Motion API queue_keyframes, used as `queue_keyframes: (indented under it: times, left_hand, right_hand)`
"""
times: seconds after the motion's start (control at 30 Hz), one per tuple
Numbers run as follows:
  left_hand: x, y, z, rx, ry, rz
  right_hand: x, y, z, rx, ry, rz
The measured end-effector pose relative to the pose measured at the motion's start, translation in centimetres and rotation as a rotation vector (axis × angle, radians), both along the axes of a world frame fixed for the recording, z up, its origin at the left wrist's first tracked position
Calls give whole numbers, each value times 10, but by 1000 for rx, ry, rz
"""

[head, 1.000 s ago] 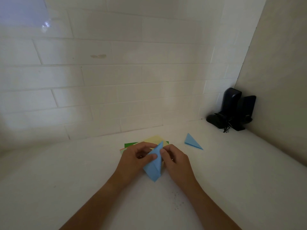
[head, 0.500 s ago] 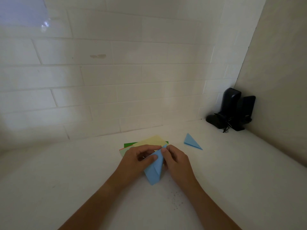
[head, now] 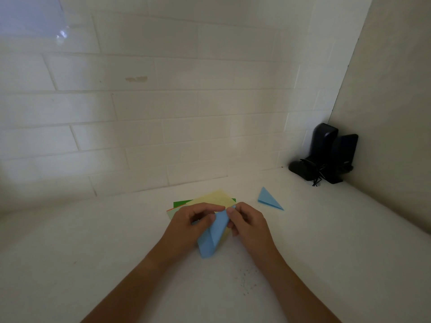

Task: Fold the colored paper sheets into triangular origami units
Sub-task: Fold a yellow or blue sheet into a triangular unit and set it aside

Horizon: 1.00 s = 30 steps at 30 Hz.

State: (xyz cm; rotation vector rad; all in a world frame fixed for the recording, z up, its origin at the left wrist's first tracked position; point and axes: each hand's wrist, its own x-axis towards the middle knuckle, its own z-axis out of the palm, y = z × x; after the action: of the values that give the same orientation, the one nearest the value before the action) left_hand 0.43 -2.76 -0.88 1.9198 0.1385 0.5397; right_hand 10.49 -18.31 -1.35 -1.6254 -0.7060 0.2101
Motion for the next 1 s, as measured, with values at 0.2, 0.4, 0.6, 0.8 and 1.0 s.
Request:
queue_keyframes:
  times: [0.2, 0.4, 0.6, 0.8, 1.0]
  left_hand:
    - [-1, -1, 0, 23, 11, -14]
    - [1, -1, 0, 18, -19, -13]
    - [1, -1, -1, -5, -25, -26]
    - [3, 0, -4, -8, -25, 5]
    - [4, 1, -4, -18, -17, -26]
  right_hand:
    - [0, -1, -1, 3, 6, 26]
    - [0, -2, -2, -3, -5, 26]
    - [0, -1, 0, -24, -9, 9]
    - [0, -1, -1, -1, 3, -5]
    - [0, -1, -1, 12, 19, -14]
